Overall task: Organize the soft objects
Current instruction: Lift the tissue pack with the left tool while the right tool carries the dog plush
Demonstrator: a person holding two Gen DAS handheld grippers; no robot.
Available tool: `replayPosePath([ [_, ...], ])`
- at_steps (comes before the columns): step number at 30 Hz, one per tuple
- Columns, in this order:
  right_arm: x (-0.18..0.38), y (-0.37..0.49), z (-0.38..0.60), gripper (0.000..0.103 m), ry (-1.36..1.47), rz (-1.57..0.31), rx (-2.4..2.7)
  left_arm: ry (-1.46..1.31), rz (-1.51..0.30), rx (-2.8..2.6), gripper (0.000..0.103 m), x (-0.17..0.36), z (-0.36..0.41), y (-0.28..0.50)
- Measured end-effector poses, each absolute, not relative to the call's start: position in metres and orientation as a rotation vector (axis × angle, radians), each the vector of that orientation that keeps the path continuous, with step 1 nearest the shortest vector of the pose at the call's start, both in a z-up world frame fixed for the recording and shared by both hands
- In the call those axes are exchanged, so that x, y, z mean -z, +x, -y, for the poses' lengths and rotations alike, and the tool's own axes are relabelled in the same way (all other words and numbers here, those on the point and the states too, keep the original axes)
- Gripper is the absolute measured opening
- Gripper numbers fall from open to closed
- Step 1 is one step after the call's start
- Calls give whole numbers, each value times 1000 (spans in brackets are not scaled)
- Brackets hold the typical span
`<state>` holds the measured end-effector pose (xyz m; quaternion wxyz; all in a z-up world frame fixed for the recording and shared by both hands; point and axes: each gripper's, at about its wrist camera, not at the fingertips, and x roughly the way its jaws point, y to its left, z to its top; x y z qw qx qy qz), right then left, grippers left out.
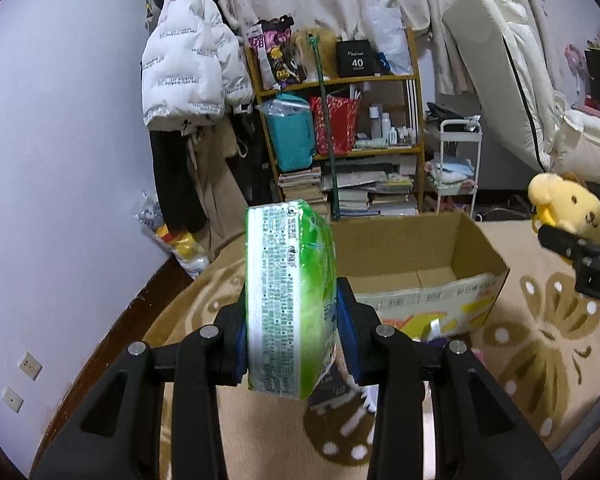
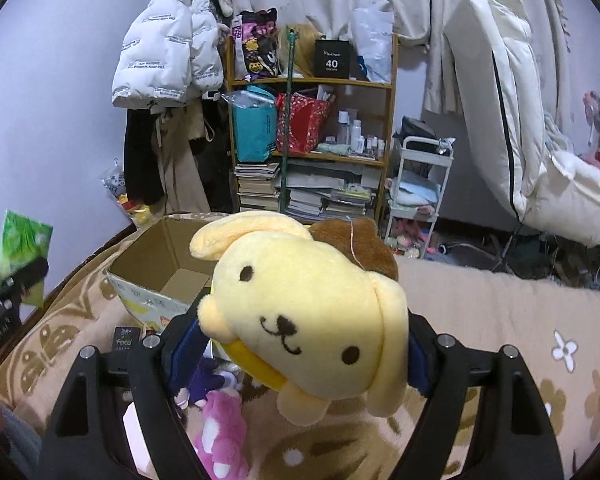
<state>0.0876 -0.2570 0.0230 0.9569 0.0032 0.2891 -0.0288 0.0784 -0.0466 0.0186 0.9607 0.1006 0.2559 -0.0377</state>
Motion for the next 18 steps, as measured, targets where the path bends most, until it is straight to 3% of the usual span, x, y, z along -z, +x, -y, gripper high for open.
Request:
replayPosePath([
  [9, -43, 108, 254, 85, 10, -566, 46, 200, -465, 108, 36, -58, 54, 106],
  [18, -47, 140, 248, 85, 13, -551, 27, 200, -418, 119, 36, -58, 64, 141],
])
